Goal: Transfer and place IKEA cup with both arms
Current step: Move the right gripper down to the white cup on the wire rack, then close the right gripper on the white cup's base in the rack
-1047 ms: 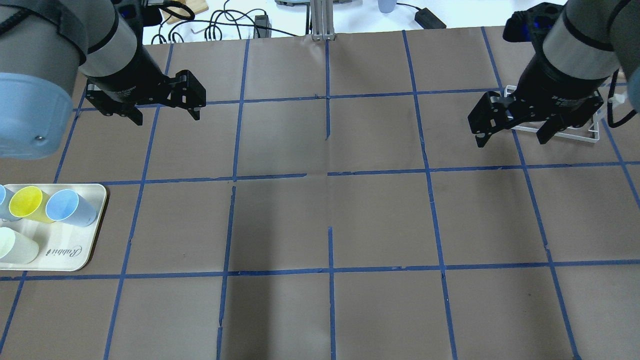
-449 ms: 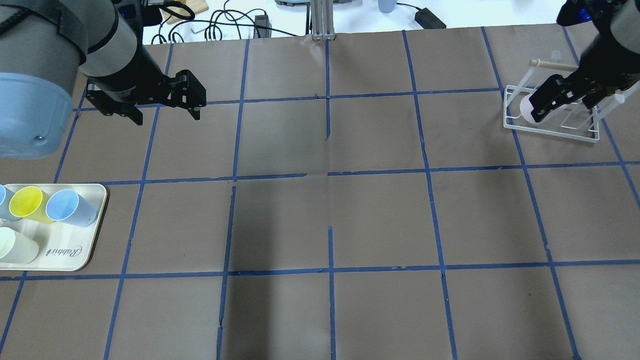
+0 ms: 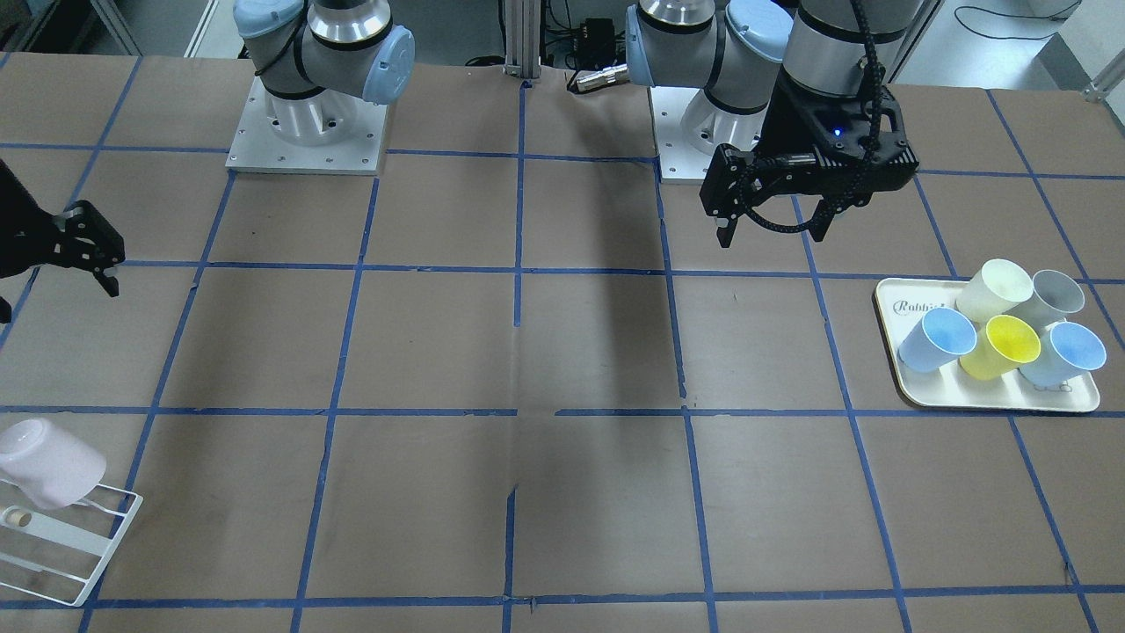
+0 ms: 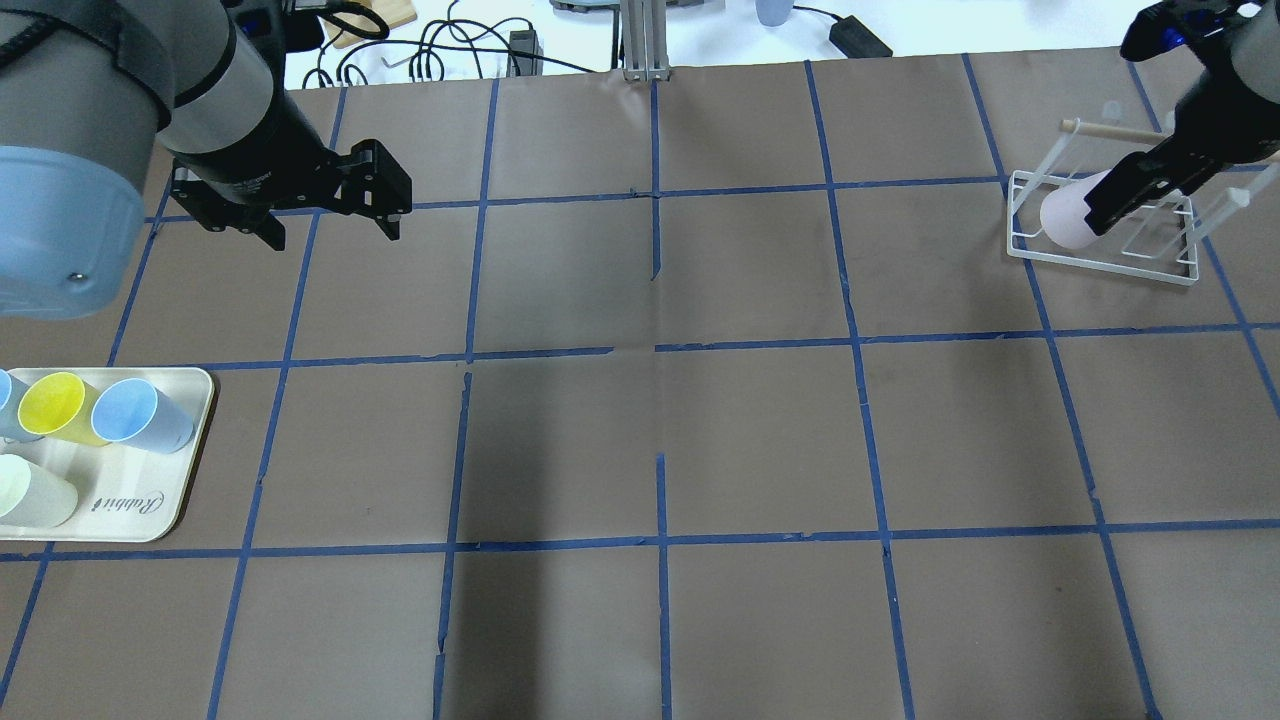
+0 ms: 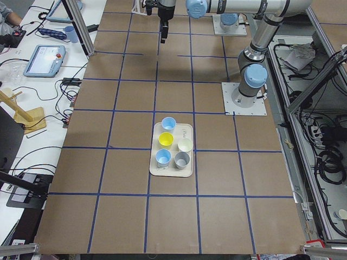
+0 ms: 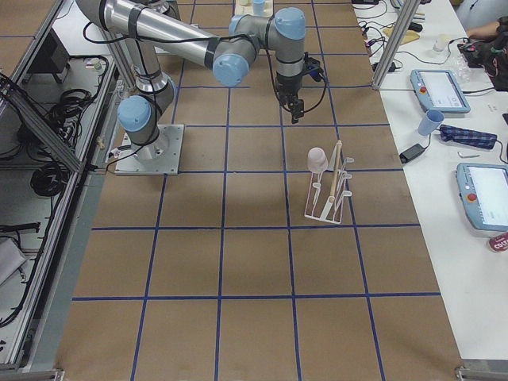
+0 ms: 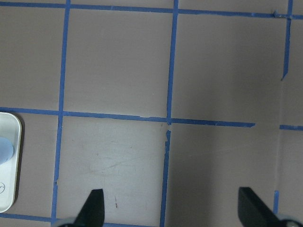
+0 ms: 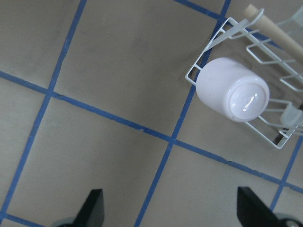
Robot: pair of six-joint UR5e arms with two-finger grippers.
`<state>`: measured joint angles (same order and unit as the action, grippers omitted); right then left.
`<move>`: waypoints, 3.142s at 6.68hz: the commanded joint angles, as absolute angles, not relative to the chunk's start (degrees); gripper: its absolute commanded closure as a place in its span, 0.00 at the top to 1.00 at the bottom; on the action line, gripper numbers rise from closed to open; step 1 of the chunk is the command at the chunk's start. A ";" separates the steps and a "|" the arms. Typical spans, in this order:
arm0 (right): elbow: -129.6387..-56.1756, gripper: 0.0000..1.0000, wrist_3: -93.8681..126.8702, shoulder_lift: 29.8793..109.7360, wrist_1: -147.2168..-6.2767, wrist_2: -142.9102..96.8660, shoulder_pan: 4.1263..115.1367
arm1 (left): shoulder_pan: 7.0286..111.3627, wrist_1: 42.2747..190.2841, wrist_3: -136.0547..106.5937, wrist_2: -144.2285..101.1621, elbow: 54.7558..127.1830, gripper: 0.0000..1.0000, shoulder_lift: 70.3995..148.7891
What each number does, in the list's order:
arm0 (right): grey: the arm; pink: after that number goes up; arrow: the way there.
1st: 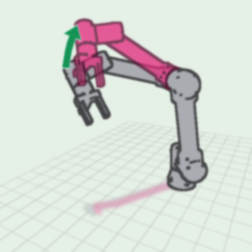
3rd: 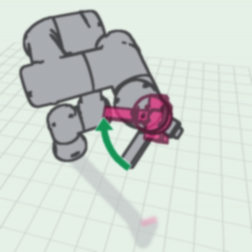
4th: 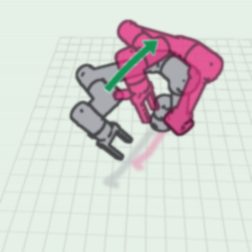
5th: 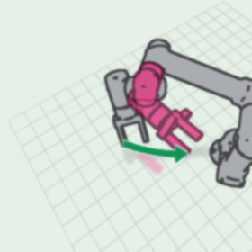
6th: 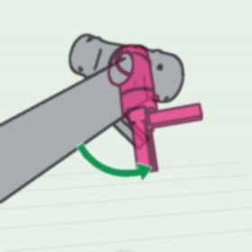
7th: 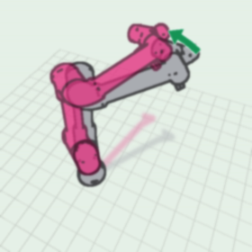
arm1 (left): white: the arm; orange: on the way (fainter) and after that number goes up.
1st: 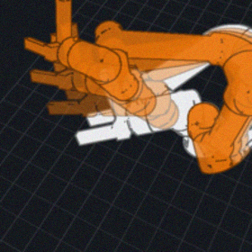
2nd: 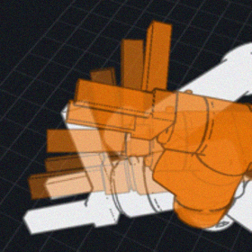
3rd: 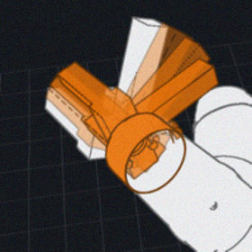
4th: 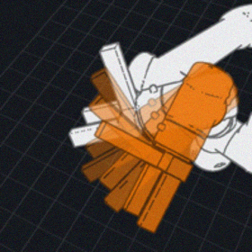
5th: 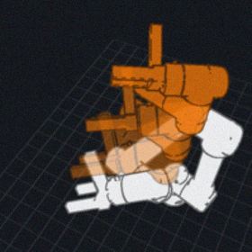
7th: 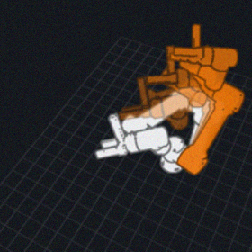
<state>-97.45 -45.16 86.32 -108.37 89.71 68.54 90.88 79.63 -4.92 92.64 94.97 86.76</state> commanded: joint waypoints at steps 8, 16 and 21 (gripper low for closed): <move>-97.38 1.00 -55.55 73.30 -125.77 87.80 64.95 | 90.70 79.72 -4.92 92.46 94.48 1.00 86.84; -96.85 1.00 -55.28 68.91 -128.23 85.52 65.39 | 90.62 79.63 -4.92 92.46 94.48 1.00 86.84; -97.12 0.90 -55.72 68.91 -127.36 86.48 65.13 | 90.62 79.63 -4.92 92.46 94.48 1.00 86.84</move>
